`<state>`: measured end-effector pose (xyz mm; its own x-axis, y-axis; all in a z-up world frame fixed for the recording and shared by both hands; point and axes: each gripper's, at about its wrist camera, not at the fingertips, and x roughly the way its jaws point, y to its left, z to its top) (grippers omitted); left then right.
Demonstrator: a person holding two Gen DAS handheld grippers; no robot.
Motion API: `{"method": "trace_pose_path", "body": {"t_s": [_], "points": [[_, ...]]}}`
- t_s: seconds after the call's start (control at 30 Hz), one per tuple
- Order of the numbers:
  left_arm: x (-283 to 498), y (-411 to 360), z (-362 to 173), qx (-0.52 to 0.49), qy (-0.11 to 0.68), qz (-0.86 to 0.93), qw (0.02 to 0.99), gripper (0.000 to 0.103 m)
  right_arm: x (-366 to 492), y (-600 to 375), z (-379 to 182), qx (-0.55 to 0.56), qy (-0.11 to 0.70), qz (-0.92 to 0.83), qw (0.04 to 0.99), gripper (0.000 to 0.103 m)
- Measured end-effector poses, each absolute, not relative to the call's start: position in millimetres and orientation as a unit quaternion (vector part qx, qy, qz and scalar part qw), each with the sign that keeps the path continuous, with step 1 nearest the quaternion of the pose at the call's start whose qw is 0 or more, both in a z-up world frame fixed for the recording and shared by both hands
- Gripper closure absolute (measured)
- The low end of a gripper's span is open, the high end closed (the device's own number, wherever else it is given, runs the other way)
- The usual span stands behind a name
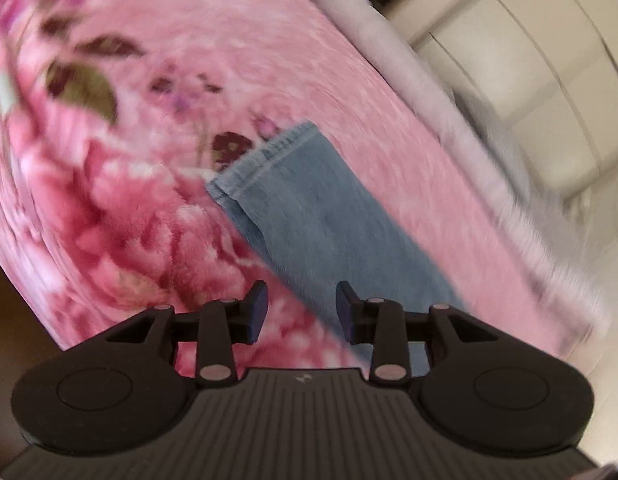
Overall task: Fold clothes
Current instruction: 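Move the left gripper to the jeans leg hem and grasp it, then fold the hem toward the waistband with the left gripper while the right gripper grasps the waistband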
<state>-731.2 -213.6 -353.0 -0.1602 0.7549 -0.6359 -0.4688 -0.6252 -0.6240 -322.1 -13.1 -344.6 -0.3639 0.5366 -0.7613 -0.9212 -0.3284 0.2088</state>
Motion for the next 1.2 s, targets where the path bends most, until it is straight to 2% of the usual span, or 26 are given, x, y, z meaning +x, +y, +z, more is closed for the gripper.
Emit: {"method": "trace_pose_path", "body": {"t_s": [0.2,0.4,0.5,0.53,0.57,0.7,0.87,1.0,1.13,1.2], "points": [[-751,-215,-381,-0.524,-0.254,0.732,0.354,0.07,-302,10,-354,-0.278,0.365,0.745,0.485,0.065],[-752,-208,-388,-0.513,-0.296,0.733,0.335,0.07,-293,21,-356,-0.261,0.394,0.744,0.472,0.065],[-744,-199,-379,-0.486,-0.265,0.756,0.349,0.074,-291,24,-355,-0.256,0.403,0.745,0.466,0.065],[-741,-197,-376,-0.477,-0.254,0.764,0.354,0.079,-289,24,-355,-0.253,0.406,0.747,0.463,0.065],[-739,-194,-373,-0.467,-0.244,0.771,0.358,0.092,-287,25,-355,-0.25,0.408,0.748,0.46,0.065],[-726,-181,-359,-0.424,-0.197,0.799,0.378,0.094,-276,23,-348,-0.235,0.401,0.753,0.465,0.065],[-659,-139,-301,-0.293,-0.07,0.812,0.5,0.096,-252,24,-335,-0.212,0.37,0.759,0.492,0.065],[-574,-102,-281,-0.221,0.011,0.762,0.608,0.095,-228,33,-332,-0.191,0.367,0.75,0.516,0.065],[-496,-65,-315,-0.251,0.085,0.683,0.681,0.085,-204,42,-331,-0.17,0.371,0.738,0.538,0.065],[-465,-47,-341,-0.283,0.14,0.644,0.697,0.084,-192,47,-332,-0.16,0.382,0.727,0.547,0.065]]}}
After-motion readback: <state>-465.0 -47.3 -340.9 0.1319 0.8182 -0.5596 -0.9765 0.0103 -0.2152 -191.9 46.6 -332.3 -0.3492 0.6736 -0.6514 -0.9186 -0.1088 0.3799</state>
